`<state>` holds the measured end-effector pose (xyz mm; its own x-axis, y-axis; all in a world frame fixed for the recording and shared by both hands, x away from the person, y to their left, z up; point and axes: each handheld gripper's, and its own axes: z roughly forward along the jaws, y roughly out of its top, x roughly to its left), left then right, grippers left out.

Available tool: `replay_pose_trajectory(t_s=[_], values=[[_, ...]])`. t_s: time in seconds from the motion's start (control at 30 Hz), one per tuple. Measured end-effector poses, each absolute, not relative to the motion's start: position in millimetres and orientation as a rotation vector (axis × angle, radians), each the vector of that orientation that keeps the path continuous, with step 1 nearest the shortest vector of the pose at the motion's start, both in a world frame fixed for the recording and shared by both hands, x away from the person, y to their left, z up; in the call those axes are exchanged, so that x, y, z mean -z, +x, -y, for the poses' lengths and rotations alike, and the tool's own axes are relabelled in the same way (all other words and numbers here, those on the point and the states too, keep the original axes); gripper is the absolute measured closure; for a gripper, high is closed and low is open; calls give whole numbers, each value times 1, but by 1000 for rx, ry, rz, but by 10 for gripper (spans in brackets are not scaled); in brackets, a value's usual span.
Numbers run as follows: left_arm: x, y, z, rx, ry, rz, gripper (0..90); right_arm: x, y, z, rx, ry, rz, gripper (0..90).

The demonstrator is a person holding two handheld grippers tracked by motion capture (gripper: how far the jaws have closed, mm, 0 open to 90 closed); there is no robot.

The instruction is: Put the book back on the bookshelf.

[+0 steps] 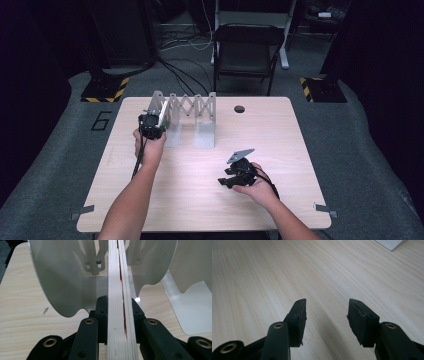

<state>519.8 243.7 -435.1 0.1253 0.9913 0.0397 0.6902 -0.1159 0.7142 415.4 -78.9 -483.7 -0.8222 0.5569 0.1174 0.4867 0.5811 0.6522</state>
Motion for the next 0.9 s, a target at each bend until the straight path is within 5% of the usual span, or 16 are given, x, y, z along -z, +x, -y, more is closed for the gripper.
replay_pose_trajectory(t_s=[0.9], values=[[428, 516, -248, -727, 1843, -1604, 649, 485, 415, 78, -1062, 908, -2700, 494]])
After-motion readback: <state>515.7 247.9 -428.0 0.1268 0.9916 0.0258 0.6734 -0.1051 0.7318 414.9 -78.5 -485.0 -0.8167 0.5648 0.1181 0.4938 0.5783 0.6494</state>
